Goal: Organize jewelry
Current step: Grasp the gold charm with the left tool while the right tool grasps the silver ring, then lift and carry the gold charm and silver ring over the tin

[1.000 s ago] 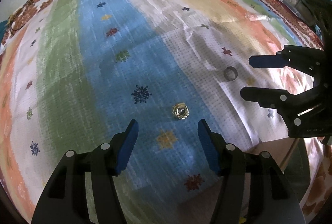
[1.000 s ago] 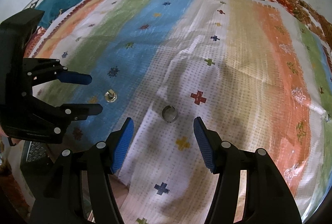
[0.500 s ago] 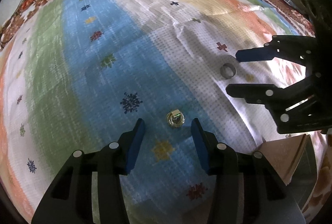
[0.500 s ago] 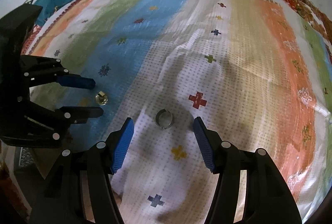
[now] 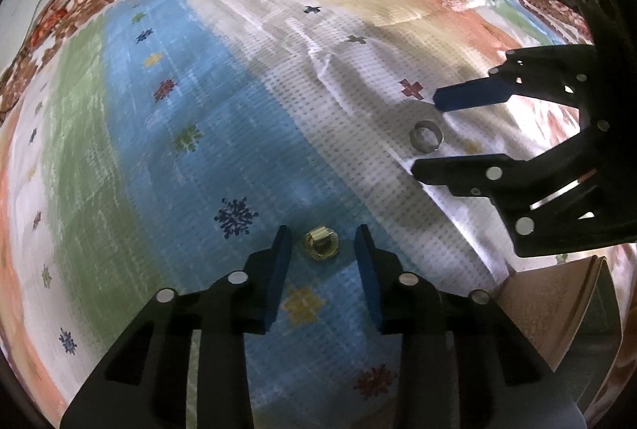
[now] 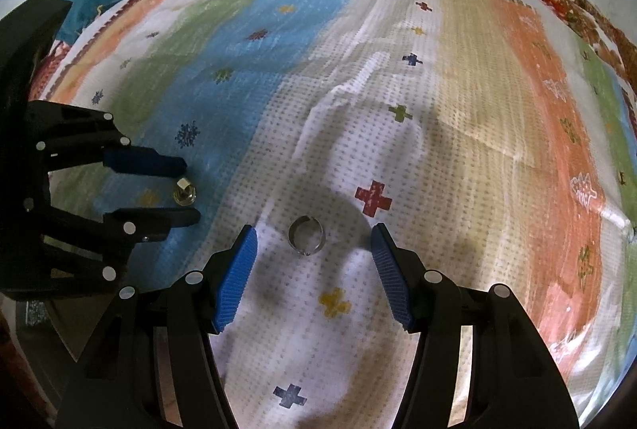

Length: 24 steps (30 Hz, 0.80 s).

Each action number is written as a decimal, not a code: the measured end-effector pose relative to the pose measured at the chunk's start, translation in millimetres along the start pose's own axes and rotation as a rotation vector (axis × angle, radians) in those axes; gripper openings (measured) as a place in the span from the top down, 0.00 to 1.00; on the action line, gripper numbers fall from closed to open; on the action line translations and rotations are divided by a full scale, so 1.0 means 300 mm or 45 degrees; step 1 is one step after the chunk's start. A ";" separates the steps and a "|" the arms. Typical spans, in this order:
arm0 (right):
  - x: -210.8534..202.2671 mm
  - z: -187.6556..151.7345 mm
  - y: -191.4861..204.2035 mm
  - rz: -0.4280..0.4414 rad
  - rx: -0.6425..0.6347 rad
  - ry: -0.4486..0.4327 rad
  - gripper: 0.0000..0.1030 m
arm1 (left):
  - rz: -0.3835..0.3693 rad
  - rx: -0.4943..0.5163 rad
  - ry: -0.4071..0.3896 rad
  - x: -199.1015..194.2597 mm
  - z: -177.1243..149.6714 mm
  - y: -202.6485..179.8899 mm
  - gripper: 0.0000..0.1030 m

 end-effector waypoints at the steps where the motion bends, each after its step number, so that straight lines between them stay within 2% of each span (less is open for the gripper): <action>1: 0.001 0.001 0.000 -0.005 -0.003 -0.003 0.46 | 0.000 -0.003 -0.003 0.001 0.002 0.001 0.73; 7: 0.009 0.013 -0.007 -0.028 -0.003 -0.013 0.57 | 0.003 -0.004 -0.017 0.004 0.000 0.000 0.79; 9: 0.010 0.015 -0.009 -0.039 -0.008 -0.017 0.62 | 0.011 -0.007 -0.019 0.003 -0.003 0.004 0.84; 12: 0.009 0.018 -0.013 -0.046 -0.010 -0.025 0.68 | 0.007 -0.016 -0.027 0.001 -0.005 0.006 0.84; 14: 0.004 0.017 -0.013 -0.036 -0.008 -0.033 0.81 | 0.013 -0.009 -0.025 0.000 -0.005 0.004 0.84; 24: -0.016 0.002 0.013 -0.003 -0.022 -0.038 0.81 | 0.024 -0.016 -0.022 -0.017 -0.016 0.001 0.84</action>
Point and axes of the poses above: each gripper's, at about its wrist camera, not at the fingertips, and x roughly the way its jaws point, y to its left, z to its top, the point moved 8 cm from there along x, roughly the way its jaws point, and after that the axes turned 13 degrees about x, right-handed, at the moved point
